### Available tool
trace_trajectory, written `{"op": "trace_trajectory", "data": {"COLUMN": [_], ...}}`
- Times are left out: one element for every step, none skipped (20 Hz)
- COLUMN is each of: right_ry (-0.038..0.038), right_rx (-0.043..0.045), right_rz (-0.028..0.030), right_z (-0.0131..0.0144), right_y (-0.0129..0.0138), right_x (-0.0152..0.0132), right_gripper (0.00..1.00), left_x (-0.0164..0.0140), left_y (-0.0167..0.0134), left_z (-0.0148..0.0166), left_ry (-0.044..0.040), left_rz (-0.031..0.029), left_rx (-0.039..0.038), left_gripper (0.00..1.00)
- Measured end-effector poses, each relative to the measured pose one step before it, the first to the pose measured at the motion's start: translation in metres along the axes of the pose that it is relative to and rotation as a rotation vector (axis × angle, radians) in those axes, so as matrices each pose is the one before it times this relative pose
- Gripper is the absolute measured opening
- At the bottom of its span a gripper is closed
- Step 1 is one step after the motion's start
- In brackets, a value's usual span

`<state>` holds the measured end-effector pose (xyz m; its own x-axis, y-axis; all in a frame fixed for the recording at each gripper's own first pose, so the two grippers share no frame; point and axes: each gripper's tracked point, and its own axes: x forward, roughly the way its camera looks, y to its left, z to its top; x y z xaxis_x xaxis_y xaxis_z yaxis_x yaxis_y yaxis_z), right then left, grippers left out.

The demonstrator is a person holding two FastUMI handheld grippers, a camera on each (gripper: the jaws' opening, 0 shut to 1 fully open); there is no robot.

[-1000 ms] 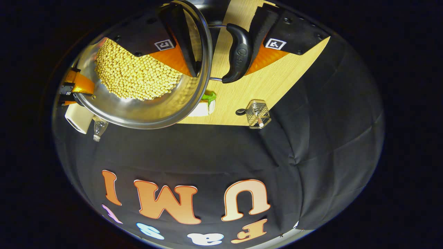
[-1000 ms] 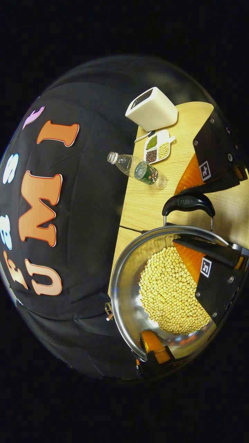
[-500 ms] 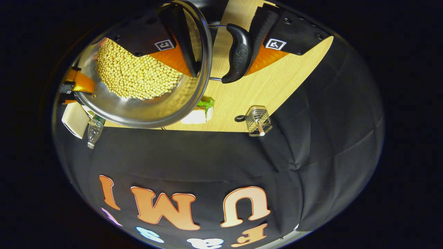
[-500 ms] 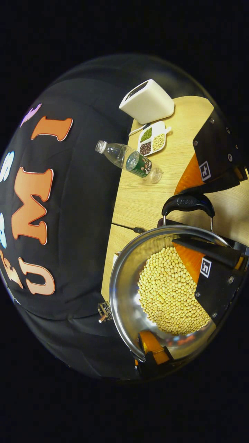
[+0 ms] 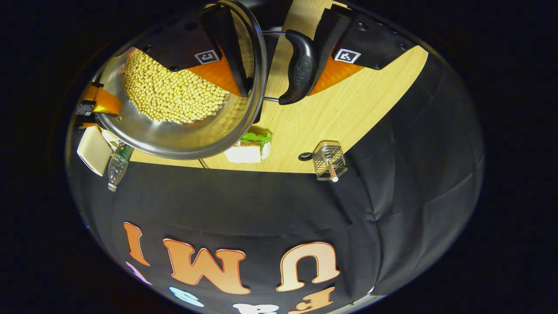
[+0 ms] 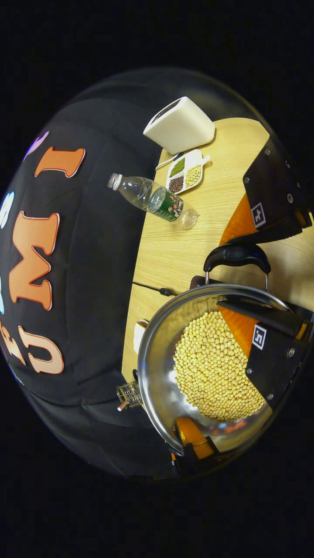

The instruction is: First push the handle of the pot to place it horizontally, then grasp the pot with both hands and set it on the induction cooktop.

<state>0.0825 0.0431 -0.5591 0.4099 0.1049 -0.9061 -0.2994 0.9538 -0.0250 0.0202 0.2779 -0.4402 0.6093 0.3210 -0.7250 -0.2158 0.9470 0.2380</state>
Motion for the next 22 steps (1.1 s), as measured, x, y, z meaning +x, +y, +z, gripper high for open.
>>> {"op": "trace_trajectory", "data": {"right_ry": [0.0008, 0.00393, 0.00071, 0.00055, 0.00199, -0.00784, 0.00106, -0.00242, -0.00125, -0.00592, 0.00025, -0.00632, -0.00949, -0.01509, -0.02448, -0.02768, -0.02781, -0.02308, -0.02334, -0.03033, -0.03211, -0.03433], "right_rx": [0.001, 0.00189, 0.00035, -0.00238, -0.00205, -0.00543, -0.00021, -0.00334, 0.00438, -0.00423, -0.01475, -0.00375, -0.00058, -0.00345, -0.00834, -0.00891, -0.00851, -0.00807, -0.00713, -0.00239, 0.0043, 0.00991], "right_rz": [0.00025, 0.00146, 0.00002, -0.00101, 0.00052, 0.00002, -0.00061, 0.00342, 0.00263, -0.00093, 0.00109, 0.00208, -0.00058, -0.00019, 0.0022, -0.0012, 0.00255, 0.00071, -0.00596, -0.00872, -0.00965, -0.00832], "right_z": [-0.00158, 0.00007, -0.00025, 0.00155, -0.00061, 0.00548, -0.00036, 0.00141, -0.00023, 0.00248, -0.00183, 0.00025, 0.00031, 0.00311, 0.00445, 0.00729, 0.00446, 0.00545, 0.00505, 0.00713, 0.00692, 0.00974], "right_y": [-0.00053, 0.00052, -0.00089, 0.00031, -0.00007, 0.00063, 0.00008, 0.00039, -0.00058, -0.00015, -0.00219, -0.00034, -0.00056, -0.00037, -0.00272, -0.00228, -0.00156, -0.00318, -0.00652, -0.00638, -0.00709, -0.00773], "right_x": [-0.00099, 0.00048, -0.00049, 0.00116, -0.0017, 0.00185, -0.00055, 0.00133, -0.00147, -0.00136, -0.00396, -0.00149, -0.00124, -0.00338, -0.00716, -0.00758, -0.00781, -0.00887, -0.01148, -0.00916, -0.00995, -0.00979], "right_gripper": [0.65, 0.66, 0.66, 0.66, 0.66, 0.66, 0.66, 0.65, 0.66, 0.66, 0.66, 0.69, 0.71, 0.74, 0.75, 0.76, 0.77, 0.8, 0.81, 0.82, 0.83, 0.84], "left_x": [-0.00011, 0.00112, 0.00106, 0.00069, 0.00091, 0.00091, -0.00185, 0.00126, -0.00054, 0.00269, -0.00198, -0.00144, 0.00102, -0.00132, -0.00339, -0.00549, -0.00476, -0.00637, -0.00528, -0.00581, -0.00741, -0.00809], "left_y": [0.00022, 0.00061, 0.00026, -0.00036, -0.00035, 0.00014, 0.00083, 0.00069, -0.00006, 0.00084, 0.00096, 0.00181, -0.00101, 0.00142, 0.00242, 0.00273, 0.00054, 0.00182, 0.00363, 0.00373, 0.00455, 0.0053], "left_z": [-0.00059, -0.00034, -0.00096, -0.00134, -0.0019, -0.0005, -0.00142, -0.00095, -0.00213, -0.00423, 0.00001, -0.00065, -0.00084, 0.0032, 0.00236, 0.00239, 0.0037, 0.00336, 0.00685, 0.00909, 0.01128, 0.01415], "left_ry": [0.00033, 0.00305, 0.00244, 0.00423, 0.00391, -0.00237, 0.00071, 0.00344, 0.00556, 0.0095, -0.01081, 0.00065, -0.00548, -0.01461, -0.01381, -0.00892, -0.01151, -0.01096, -0.02035, -0.0253, -0.03615, -0.04215], "left_rz": [-0.00114, 0.00053, 0.00065, -0.00036, 0.00134, -0.00091, 0.0009, 0.00003, -0.00101, -0.00203, -0.00293, 0.00124, 0.00163, 0.00794, 0.00929, 0.00853, 0.00314, 0.01153, 0.01806, 0.01751, 0.0269, 0.02776], "left_rx": [-0.00184, -0.00251, -0.0056, -0.00628, -0.00538, -0.00561, -0.00237, 0.0015, 0.00012, -0.01038, -0.00546, -0.002, 0.00373, 0.00383, 0.00356, -0.00095, -0.0078, -0.00919, -0.00902, -0.01, -0.00475, 0.00081], "left_gripper": [0.81, 0.8, 0.8, 0.8, 0.8, 0.8, 0.8, 0.8, 0.8, 0.81, 0.82, 0.85, 0.82, 0.86, 0.86, 0.87, 0.88, 0.89, 0.83, 0.89, 0.89, 0.89]}}
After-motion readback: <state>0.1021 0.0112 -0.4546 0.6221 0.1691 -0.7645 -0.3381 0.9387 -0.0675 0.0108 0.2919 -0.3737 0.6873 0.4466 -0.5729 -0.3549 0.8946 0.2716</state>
